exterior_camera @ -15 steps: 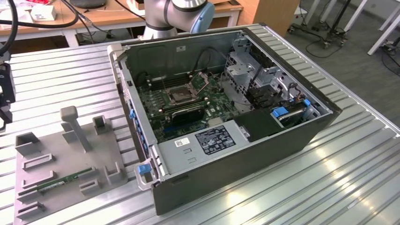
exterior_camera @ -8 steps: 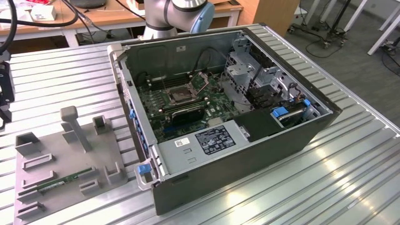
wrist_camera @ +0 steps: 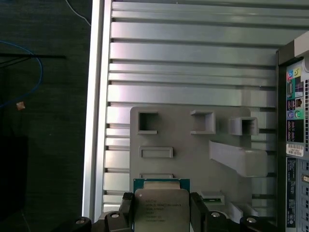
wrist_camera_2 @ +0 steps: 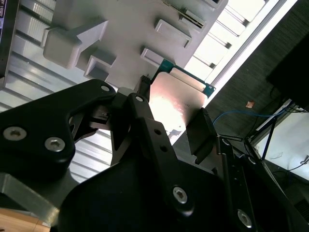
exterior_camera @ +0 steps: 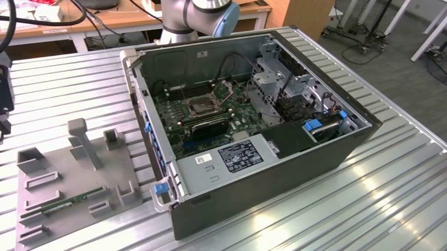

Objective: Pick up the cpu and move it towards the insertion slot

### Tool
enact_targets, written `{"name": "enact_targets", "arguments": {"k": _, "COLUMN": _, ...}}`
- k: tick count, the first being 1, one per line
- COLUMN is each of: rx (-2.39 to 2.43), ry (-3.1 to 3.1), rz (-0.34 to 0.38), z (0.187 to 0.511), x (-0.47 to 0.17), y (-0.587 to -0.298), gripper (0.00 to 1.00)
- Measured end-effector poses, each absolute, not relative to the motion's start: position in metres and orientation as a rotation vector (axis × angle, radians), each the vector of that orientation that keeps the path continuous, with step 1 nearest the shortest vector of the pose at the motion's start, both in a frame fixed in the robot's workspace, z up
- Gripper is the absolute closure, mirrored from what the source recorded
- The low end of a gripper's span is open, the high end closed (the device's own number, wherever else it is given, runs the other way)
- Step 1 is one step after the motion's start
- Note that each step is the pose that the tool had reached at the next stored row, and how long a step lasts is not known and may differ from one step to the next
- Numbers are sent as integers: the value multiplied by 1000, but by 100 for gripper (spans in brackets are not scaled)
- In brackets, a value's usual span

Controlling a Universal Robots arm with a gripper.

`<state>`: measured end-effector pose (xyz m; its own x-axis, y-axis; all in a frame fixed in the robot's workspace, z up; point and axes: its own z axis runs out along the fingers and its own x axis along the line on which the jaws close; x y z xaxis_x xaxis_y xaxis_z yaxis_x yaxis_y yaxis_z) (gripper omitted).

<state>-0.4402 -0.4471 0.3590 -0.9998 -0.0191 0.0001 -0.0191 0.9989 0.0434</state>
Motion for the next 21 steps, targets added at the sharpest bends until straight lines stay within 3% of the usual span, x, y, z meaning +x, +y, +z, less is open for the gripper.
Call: {"name": "enact_targets", "arguments": {"k": 21, "rx": 30, "ry": -3140, "rz": -68, "z": 372, "x": -440, "y": -447, "gripper": 45}}
